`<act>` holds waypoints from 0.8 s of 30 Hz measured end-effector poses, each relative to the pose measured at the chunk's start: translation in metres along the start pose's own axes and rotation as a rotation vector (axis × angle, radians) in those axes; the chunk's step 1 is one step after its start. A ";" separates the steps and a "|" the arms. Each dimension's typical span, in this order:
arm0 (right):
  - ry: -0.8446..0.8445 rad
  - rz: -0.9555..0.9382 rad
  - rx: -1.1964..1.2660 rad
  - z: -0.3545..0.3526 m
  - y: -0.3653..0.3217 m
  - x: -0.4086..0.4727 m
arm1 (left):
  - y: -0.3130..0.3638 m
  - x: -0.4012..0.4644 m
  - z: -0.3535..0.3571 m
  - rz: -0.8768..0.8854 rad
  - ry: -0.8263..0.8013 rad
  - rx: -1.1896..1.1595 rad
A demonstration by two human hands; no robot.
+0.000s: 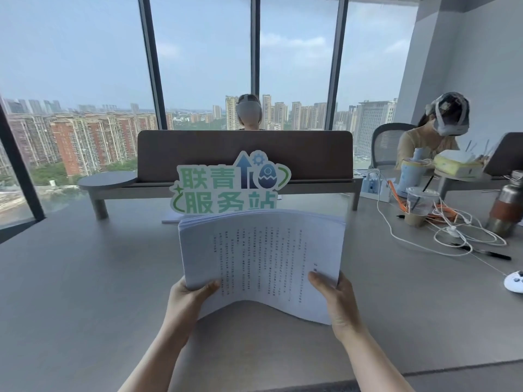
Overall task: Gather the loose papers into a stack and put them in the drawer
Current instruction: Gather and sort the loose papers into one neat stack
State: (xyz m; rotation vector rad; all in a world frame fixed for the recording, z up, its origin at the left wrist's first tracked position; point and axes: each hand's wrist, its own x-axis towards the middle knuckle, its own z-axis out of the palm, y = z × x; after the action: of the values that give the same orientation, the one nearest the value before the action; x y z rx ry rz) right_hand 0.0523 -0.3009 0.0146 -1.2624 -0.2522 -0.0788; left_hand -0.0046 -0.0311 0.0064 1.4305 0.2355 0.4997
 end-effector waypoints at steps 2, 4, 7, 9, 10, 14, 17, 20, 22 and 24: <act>-0.007 -0.016 0.001 -0.005 -0.002 -0.001 | -0.001 0.001 -0.003 0.025 0.003 -0.011; -0.013 -0.014 0.021 -0.009 -0.002 -0.002 | -0.002 0.002 -0.005 0.038 -0.002 -0.016; -0.011 0.056 0.024 -0.007 0.008 -0.004 | -0.006 0.003 -0.005 0.016 -0.004 -0.002; 0.001 0.084 -0.020 -0.005 0.011 -0.006 | -0.008 0.003 -0.006 -0.011 -0.013 0.001; 0.012 0.083 -0.052 -0.006 0.012 -0.006 | -0.009 0.003 -0.006 -0.022 -0.013 -0.001; 0.038 0.035 -0.167 -0.004 0.008 -0.010 | -0.009 0.003 -0.006 -0.017 -0.009 -0.006; 0.053 -0.003 -0.218 0.001 0.006 -0.012 | -0.008 -0.001 -0.008 -0.002 -0.001 -0.015; 0.057 -0.021 -0.241 0.008 0.005 -0.014 | -0.002 -0.006 -0.015 0.011 0.008 -0.022; 0.037 -0.028 -0.248 0.016 0.003 -0.016 | 0.003 -0.009 -0.022 0.023 0.024 -0.029; 0.020 -0.042 -0.257 0.025 0.001 -0.016 | 0.010 -0.013 -0.032 0.033 0.049 -0.033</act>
State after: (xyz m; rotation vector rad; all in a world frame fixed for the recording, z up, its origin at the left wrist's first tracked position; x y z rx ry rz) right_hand 0.0331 -0.2780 0.0166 -1.5107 -0.2571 -0.1641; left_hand -0.0323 -0.0084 0.0100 1.3925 0.2419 0.5636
